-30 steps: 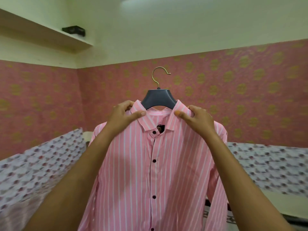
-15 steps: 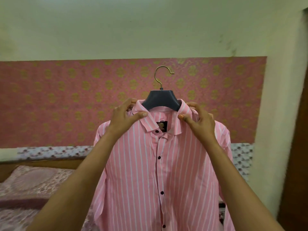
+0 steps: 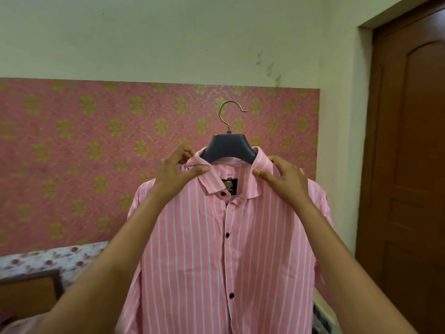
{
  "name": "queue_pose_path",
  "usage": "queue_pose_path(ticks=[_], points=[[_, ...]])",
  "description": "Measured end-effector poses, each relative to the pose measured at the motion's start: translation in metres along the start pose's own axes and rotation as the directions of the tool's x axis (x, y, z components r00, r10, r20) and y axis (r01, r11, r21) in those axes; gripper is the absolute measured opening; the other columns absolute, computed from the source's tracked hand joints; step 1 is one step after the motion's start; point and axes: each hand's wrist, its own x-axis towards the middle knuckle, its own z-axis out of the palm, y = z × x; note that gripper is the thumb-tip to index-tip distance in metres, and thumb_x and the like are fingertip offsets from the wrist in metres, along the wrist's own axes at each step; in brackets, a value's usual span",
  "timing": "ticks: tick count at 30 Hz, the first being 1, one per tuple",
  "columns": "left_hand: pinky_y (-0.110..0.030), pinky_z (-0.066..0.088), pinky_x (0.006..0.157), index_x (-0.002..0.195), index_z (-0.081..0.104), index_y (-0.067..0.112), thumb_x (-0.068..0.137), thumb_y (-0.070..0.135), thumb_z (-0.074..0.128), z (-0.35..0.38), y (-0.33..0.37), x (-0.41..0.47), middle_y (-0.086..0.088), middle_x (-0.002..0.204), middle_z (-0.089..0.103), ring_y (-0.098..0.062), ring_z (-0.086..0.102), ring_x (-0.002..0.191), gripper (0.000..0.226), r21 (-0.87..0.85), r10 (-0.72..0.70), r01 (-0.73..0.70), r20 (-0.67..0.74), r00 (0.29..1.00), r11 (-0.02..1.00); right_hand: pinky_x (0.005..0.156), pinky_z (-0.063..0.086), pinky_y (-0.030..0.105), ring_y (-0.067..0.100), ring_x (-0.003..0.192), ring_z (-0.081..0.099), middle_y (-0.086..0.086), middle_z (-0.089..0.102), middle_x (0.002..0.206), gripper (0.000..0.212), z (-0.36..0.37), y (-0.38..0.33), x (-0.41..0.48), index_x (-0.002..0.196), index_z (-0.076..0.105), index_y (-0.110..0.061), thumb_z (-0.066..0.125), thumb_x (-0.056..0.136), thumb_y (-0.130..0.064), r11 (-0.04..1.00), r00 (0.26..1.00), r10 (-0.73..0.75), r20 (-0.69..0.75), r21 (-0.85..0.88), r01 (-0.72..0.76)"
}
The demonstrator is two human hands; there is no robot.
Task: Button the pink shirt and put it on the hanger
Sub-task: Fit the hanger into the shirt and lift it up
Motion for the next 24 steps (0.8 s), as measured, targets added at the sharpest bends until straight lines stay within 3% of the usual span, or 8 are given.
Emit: queue_pose_path(ticks=[5,9,11,14,15,17,21,24], points=[[-0.011,0.044,0.069,0.1,0.054,0.029,0.069,0.018,0.079,0.037,-0.059,0.08,0.01,0.08,0.063,0.006,0.056,0.069,0.041,-0.029,-0.071,0.083,0.296,0.952,0.996,0.083,0.026,0.031,0.02,0.106,0.058,-0.006,0.067,0.109,0.076,0.025,0.05,0.07,0.107,0.058,-0.032,0.036,0.052,-0.079,0.996,0.996,0.084,-0.017,0.017,-0.083],[-0.021,0.045,0.066,0.081,0.065,0.033,0.074,0.033,0.075,0.084,-0.103,0.145,0.015,0.072,0.066,0.009,0.057,0.063,0.013,0.052,-0.101,0.087,0.472,0.876,0.995,0.089,0.029,0.032,0.017,0.105,0.057,-0.009,0.066,0.105,0.074,0.04,0.091,0.123,0.104,0.059,-0.034,0.043,0.047,-0.078,0.993,0.99,0.121,-0.072,0.015,-0.12],[-0.031,0.049,0.073,0.083,0.068,0.029,0.071,0.039,0.075,0.11,-0.12,0.166,0.014,0.076,0.071,0.001,0.063,0.071,0.016,0.041,-0.086,0.076,0.452,0.888,0.996,0.096,0.035,0.039,0.019,0.103,0.058,-0.01,0.064,0.098,0.072,0.043,0.111,0.141,0.104,0.06,-0.031,0.048,0.048,-0.076,0.991,0.988,0.134,-0.081,0.013,-0.134],[-0.045,0.049,0.084,0.091,0.068,0.018,0.06,0.057,0.072,0.152,-0.138,0.195,-0.009,0.094,0.071,-0.026,0.064,0.091,0.051,0.044,-0.054,0.04,0.377,0.925,0.998,0.097,0.037,0.04,0.019,0.104,0.058,-0.007,0.067,0.103,0.069,0.049,0.144,0.168,0.107,0.06,-0.031,0.052,0.052,-0.072,0.988,0.982,0.149,-0.115,-0.03,-0.154],[-0.045,0.048,0.082,0.089,0.068,0.019,0.059,0.057,0.072,0.164,-0.144,0.205,-0.011,0.093,0.07,-0.029,0.063,0.09,0.049,0.037,-0.041,0.029,0.366,0.93,0.999,0.097,0.037,0.04,0.02,0.105,0.058,-0.006,0.067,0.106,0.066,0.052,0.155,0.176,0.108,0.06,-0.03,0.054,0.054,-0.069,0.987,0.979,0.151,-0.137,-0.036,-0.158],[-0.038,0.045,0.072,0.079,0.066,0.029,0.059,0.055,0.071,0.189,-0.153,0.225,-0.01,0.084,0.068,-0.025,0.061,0.08,0.033,0.046,-0.03,0.015,0.342,0.939,0.999,0.097,0.038,0.041,0.021,0.105,0.058,-0.004,0.068,0.107,0.061,0.057,0.179,0.196,0.109,0.06,-0.029,0.054,0.059,-0.064,0.985,0.974,0.15,-0.17,-0.056,-0.161],[-0.042,0.048,0.07,0.081,0.065,0.019,0.047,0.087,0.056,0.243,-0.187,0.276,-0.012,0.079,0.068,-0.027,0.063,0.077,0.076,0.088,-0.023,-0.001,0.277,0.961,0.996,0.094,0.04,0.043,0.023,0.102,0.06,-0.003,0.069,0.103,0.058,0.069,0.231,0.246,0.105,0.062,-0.029,0.053,0.06,-0.066,0.986,0.965,0.14,-0.22,-0.061,-0.157],[-0.044,0.049,0.075,0.086,0.066,0.021,0.049,0.084,0.057,0.28,-0.197,0.313,-0.007,0.084,0.069,-0.024,0.064,0.082,0.073,0.086,-0.04,0.018,0.258,0.965,0.996,0.095,0.041,0.042,0.024,0.104,0.059,-0.001,0.069,0.106,0.061,0.071,0.268,0.29,0.107,0.063,-0.028,0.054,0.059,-0.065,0.988,0.967,0.138,-0.215,-0.039,-0.15]])
